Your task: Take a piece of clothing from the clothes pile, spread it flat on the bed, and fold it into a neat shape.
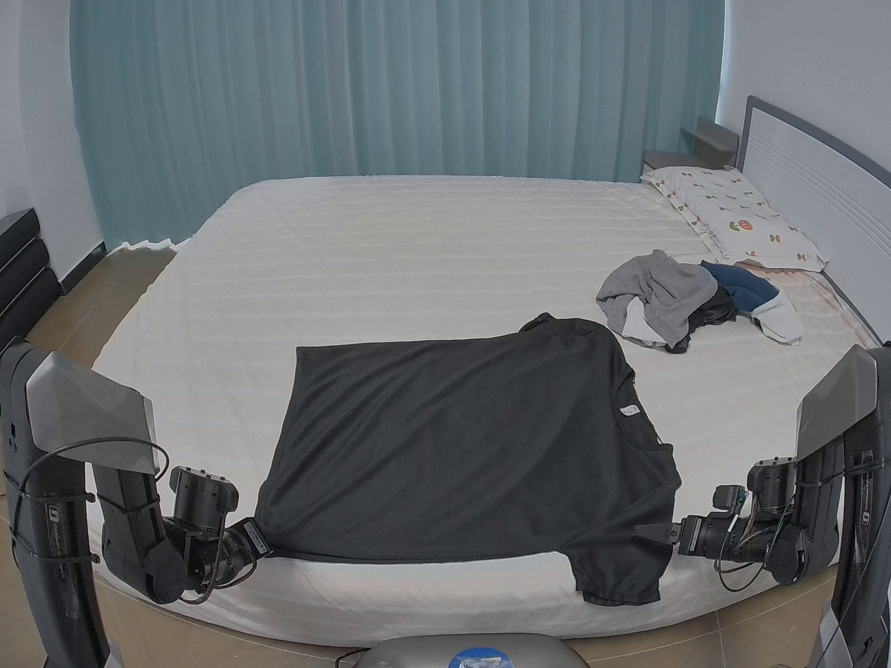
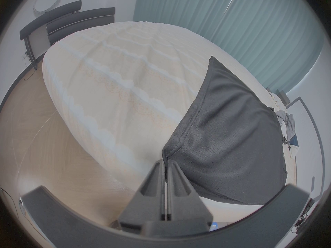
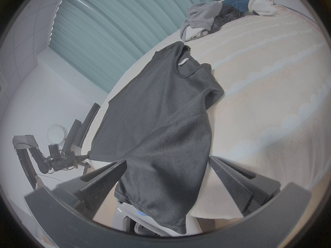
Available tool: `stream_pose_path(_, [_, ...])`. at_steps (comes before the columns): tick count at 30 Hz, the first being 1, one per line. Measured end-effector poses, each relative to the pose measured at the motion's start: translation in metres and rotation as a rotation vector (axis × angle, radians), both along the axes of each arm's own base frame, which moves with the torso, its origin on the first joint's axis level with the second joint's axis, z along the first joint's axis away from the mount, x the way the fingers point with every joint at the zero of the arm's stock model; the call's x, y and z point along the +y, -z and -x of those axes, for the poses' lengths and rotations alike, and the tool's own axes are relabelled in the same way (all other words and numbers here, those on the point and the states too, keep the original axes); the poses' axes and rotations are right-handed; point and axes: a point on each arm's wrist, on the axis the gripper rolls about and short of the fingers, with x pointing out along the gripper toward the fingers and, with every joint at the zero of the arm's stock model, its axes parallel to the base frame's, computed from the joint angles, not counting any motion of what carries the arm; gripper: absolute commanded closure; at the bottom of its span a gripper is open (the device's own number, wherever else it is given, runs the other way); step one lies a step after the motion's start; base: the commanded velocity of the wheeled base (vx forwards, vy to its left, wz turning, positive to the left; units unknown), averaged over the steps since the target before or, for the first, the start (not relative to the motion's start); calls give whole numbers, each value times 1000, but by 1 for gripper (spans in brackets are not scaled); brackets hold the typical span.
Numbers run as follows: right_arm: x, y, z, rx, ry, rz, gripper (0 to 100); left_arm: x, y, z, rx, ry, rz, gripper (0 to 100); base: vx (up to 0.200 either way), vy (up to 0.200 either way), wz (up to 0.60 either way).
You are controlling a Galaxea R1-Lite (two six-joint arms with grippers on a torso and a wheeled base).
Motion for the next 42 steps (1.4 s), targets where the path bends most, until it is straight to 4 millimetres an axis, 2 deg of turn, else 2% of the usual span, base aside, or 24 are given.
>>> stream_pose_path(14, [-20,0,21,55,43,32,100,1,1,1,7,3,-9,100,0,0,0])
stream_pose_path(22, [-27,-10,37,66,30,-2,100,6,0,5,17,38,-55,100,0,0,0])
stream_pose_path(27, [-32,-17,39,40,38,-1,100,14,-7,8,-39,46,-80,100,0,0,0])
stream_pose_path(35, [-32,-20,52,129,-16,14,100,20,-11,21,-72,85,-126,100,0,0,0])
stream_pose_path(42, [-30,-32,66,179,-75,38,100,24,-7,34,-24,134,-175,100,0,0,0])
